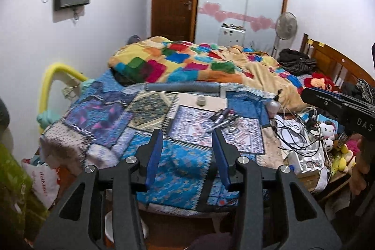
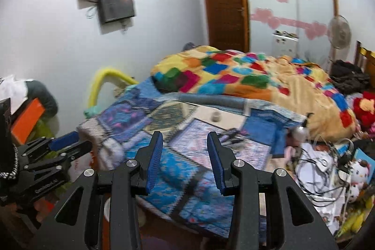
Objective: Collect trash
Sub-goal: 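Move both open tools back toward the items on the bed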
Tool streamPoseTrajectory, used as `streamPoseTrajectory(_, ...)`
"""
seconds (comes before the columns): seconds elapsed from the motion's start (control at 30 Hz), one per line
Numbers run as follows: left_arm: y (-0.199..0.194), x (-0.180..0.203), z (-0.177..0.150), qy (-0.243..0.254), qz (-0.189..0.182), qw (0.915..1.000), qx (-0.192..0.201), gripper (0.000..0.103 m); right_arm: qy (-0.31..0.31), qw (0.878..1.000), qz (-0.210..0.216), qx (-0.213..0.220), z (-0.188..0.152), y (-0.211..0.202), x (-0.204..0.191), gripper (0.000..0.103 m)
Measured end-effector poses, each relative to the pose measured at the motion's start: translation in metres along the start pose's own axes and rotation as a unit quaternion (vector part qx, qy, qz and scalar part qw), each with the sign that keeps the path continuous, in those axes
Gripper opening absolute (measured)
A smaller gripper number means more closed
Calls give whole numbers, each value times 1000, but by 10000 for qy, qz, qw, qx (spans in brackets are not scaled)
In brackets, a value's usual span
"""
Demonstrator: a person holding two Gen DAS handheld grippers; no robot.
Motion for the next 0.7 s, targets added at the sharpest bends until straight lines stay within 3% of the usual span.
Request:
streamPoseTrajectory(0.13,37,14,6,12,-187,9997,-184,43,151,9995,-254,-119,-5,10,35,39)
streamPoseTrajectory(0.17,45,15,6,8,-232,9995,-235,44,175,9993,-304,-152,-6,14,42,42)
streamPoseTrajectory(0.23,67,21,7,16,-322,9988,-373,46,249,9986,-431,-204,-10,20,58,61)
streamPoseTrajectory(0.27,76,23,7,20,-351,9984,-432,47,312,9981,-494,-216,-12,24,67,63)
streamPoseTrajectory(0.47,142,37,0,156,-646,9937,-900,47,418,9952,-737,-492,-24,55,98,63)
streamPoseTrajectory(0.7,220,43,-11,276,-810,9871,-1355,47,601,9916,-738,-876,-40,103,122,63)
Point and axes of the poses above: each gripper's, at about its wrist camera, not at the fingertips, and y roughly the way its jaws point, x to its right, z to its top, the point moved 6 cm from there along y, roughly the way its jaws point, and after that the axes turned 6 degrees about -z, right-handed, at the moved point
